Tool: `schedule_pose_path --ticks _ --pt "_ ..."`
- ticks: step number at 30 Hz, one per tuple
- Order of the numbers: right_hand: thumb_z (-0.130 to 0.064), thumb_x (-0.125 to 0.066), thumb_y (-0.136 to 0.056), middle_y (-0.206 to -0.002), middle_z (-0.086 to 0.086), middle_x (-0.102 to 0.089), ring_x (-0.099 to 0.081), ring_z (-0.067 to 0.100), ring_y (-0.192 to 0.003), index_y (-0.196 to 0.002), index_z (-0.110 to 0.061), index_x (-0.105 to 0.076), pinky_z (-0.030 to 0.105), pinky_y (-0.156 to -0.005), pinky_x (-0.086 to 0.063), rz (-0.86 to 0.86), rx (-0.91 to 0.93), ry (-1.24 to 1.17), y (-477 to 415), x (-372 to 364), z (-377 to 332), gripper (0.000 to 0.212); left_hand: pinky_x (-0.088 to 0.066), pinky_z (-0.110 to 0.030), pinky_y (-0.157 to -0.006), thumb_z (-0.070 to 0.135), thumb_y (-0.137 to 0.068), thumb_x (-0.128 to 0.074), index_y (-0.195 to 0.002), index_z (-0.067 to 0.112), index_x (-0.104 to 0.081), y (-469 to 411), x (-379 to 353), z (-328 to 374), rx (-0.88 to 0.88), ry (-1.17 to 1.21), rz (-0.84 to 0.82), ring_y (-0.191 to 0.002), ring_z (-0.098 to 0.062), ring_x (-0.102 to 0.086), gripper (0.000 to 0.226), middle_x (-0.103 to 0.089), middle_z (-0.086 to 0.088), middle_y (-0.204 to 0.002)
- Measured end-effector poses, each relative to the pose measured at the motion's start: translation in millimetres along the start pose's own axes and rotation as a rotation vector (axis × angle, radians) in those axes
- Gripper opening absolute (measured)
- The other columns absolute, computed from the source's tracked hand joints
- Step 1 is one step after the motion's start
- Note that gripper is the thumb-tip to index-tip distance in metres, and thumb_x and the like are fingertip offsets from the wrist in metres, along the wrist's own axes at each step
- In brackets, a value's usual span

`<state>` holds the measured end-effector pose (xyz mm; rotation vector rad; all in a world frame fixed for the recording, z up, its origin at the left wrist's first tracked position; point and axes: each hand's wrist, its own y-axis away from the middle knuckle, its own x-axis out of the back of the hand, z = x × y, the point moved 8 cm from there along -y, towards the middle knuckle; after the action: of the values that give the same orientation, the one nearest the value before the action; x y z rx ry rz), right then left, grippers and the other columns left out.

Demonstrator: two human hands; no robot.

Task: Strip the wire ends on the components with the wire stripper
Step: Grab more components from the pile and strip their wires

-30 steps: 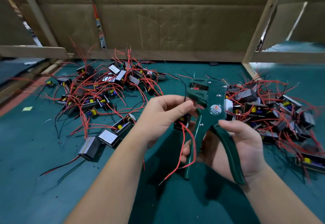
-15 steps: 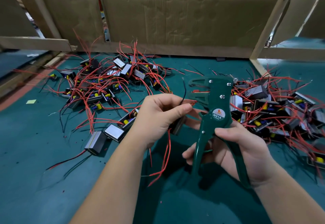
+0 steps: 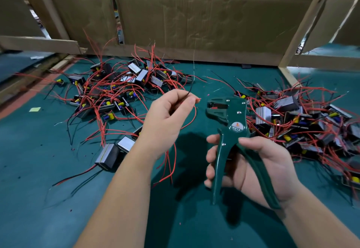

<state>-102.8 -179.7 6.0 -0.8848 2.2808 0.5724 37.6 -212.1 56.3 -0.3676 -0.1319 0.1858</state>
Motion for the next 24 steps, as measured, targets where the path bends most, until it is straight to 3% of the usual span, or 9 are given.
schedule_pose_path --ticks 2,7,11,13,17,24 --pt "-0.027 -0.081 -0.057 -0.084 0.025 -0.062 -0.062 0.039 -0.070 -0.101 0.000 -0.068 0.052 -0.067 -0.053 -0.059 -0.018 0.003 1 -5 2 0.054 -0.033 -0.008 -0.056 0.013 -0.096 -0.055 -0.084 0.028 -0.060 1 1 3 -0.061 -0.116 0.009 -0.055 0.003 -0.044 0.020 -0.052 0.020 -0.061" --pt "-0.027 -0.079 -0.064 -0.083 0.025 -0.060 -0.062 0.040 -0.071 -0.100 -0.001 -0.066 0.052 -0.070 -0.053 -0.104 -0.031 0.059 2 -7 5 0.047 -0.039 -0.012 -0.068 0.016 -0.092 -0.056 -0.080 0.033 -0.052 3 0 8 -0.170 -0.294 0.045 -0.071 0.000 -0.050 0.021 -0.059 0.001 -0.083" --pt "-0.029 -0.078 -0.067 -0.082 0.024 -0.060 -0.062 0.040 -0.071 -0.100 -0.001 -0.064 0.052 -0.070 -0.053 -0.109 -0.012 0.098 2 -6 4 0.045 -0.033 -0.012 -0.062 0.013 -0.089 -0.057 -0.074 0.034 -0.048 3 -4 12 -0.234 -0.344 0.031 -0.066 -0.002 -0.043 0.027 -0.048 0.005 -0.074" --pt "-0.030 -0.078 -0.067 -0.080 0.024 -0.060 -0.062 0.039 -0.069 -0.098 -0.001 -0.065 0.052 -0.068 -0.053 -0.094 -0.001 0.119 2 -5 3 0.044 -0.033 -0.011 -0.063 0.011 -0.088 -0.059 -0.075 0.029 -0.052 3 -4 13 -0.254 -0.353 0.021 -0.067 -0.001 -0.042 0.024 -0.045 0.007 -0.073" --pt "-0.036 -0.082 -0.065 -0.075 0.024 -0.059 -0.061 0.038 -0.063 -0.092 -0.003 -0.065 0.051 -0.063 -0.052 -0.040 -0.001 0.181 2 0 2 0.046 -0.036 -0.011 -0.065 0.004 -0.086 -0.063 -0.080 0.020 -0.062 4 -2 15 -0.237 -0.294 0.015 -0.069 -0.002 -0.046 0.017 -0.050 -0.006 -0.076" --pt "-0.053 -0.075 -0.068 -0.067 0.022 -0.056 -0.059 0.034 -0.053 -0.081 -0.006 -0.065 0.046 -0.055 -0.051 0.111 -0.010 0.280 2 10 2 0.050 -0.036 -0.007 -0.066 -0.002 -0.081 -0.069 -0.088 0.019 -0.069 4 0 14 -0.158 -0.257 0.018 -0.068 0.006 -0.049 0.022 -0.050 0.006 -0.074"
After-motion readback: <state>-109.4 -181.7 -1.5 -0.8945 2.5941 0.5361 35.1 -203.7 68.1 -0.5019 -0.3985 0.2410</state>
